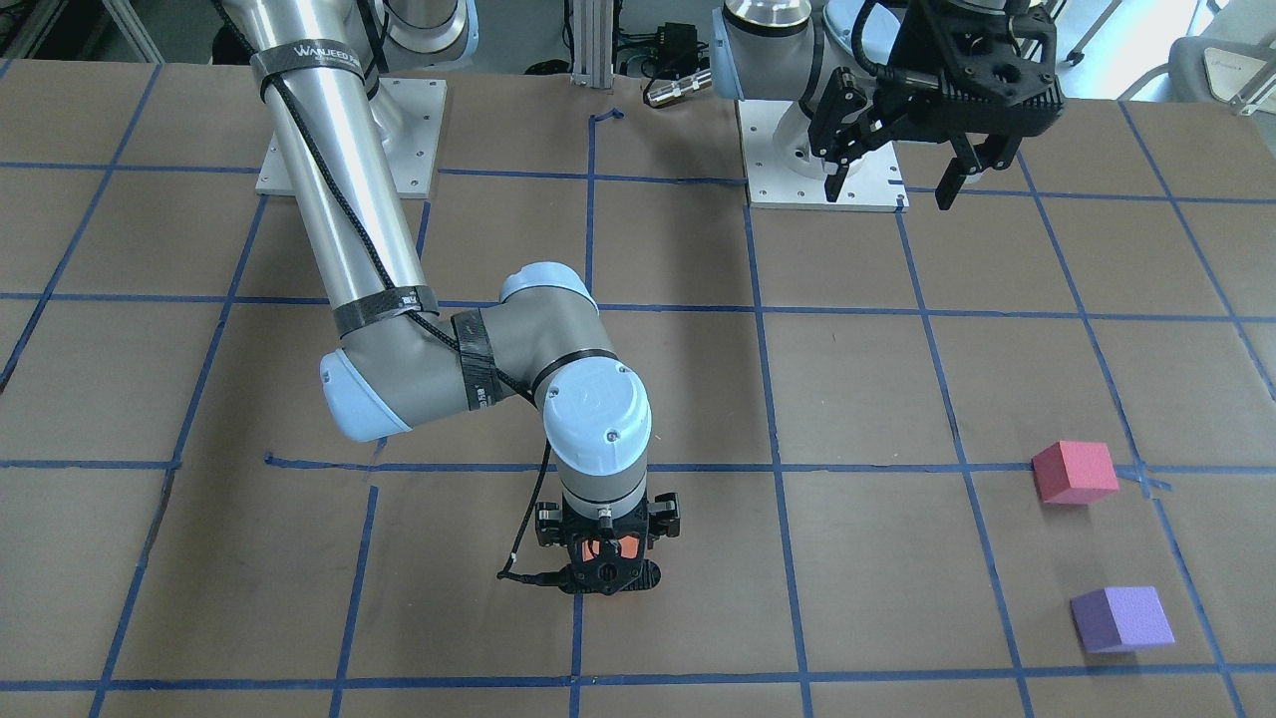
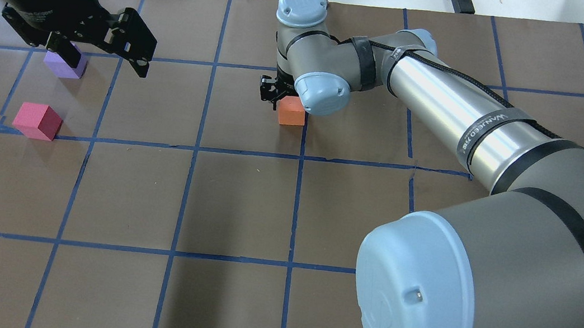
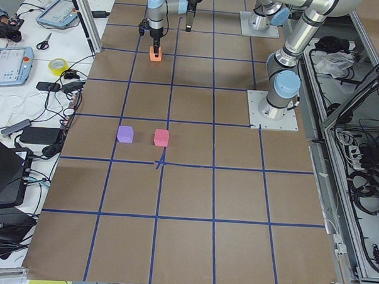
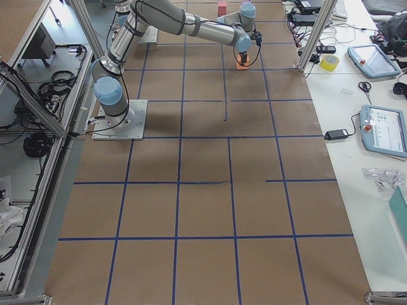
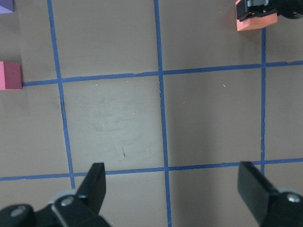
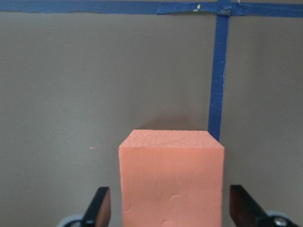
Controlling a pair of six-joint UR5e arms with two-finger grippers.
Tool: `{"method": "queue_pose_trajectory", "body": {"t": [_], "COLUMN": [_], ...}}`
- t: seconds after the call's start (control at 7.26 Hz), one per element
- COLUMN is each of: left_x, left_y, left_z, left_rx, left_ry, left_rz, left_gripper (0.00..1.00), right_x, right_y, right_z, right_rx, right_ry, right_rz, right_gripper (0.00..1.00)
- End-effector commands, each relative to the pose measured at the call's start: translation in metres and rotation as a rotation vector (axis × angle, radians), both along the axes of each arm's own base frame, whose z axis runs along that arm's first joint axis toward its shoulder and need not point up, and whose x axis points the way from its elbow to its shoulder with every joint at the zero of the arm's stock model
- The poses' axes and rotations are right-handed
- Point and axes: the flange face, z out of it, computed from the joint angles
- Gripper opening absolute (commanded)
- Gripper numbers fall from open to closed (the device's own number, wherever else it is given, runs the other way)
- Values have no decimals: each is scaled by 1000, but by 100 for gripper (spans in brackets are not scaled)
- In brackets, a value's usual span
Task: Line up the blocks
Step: 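Carry the orange cube toward the table center with the right gripper, then release the orange cube and raise the right gripper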
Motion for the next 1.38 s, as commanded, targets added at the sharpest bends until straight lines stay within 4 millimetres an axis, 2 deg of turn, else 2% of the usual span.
{"method": "queue_pose_trajectory", "body": {"t": [0.0, 0.14, 0.28, 0.41, 0.55, 0.69, 0.83, 0.96, 1.1, 1.24], "left_x": [0, 4, -5, -4, -3, -3, -6, -13, -29, -63], "left_y": [-1, -4, -4, -11, -19, -36, -62, -83, -102, -120], "left_z": [1, -1, -1, 4, -2, -20, -32, -54, -78, -113], "left_rx": [-14, -10, -9, -22, -33, -5, -62, -59, -50, -52], "left_ry": [1, 17, 118, 123, 118, 122, 131, 136, 107, 105], "left_rz": [-4, -10, -8, 4, -2, 40, 80, 114, 134, 140], "left_gripper": [100, 100, 100, 100, 100, 100, 100, 100, 100, 100], "right_x": [2, -3, -26, -54, -92, -146, -189, -219, -231, -234], "right_y": [0, 3, 5, 7, 9, 20, 43, 61, 79, 83], "right_z": [12, 38, 77, 116, 149, 193, 247, 275, 283, 281], "right_rx": [-9, -33, -39, -37, -13, 29, 9, -7, 9, 10], "right_ry": [-12, -20, -20, -20, -10, 6, 10, 17, 29, 35], "right_rz": [-20, -25, -40, -71, -89, -91, -31, -34, -51, -58], "right_gripper": [100, 100, 100, 100, 100, 100, 100, 100, 100, 100]}}
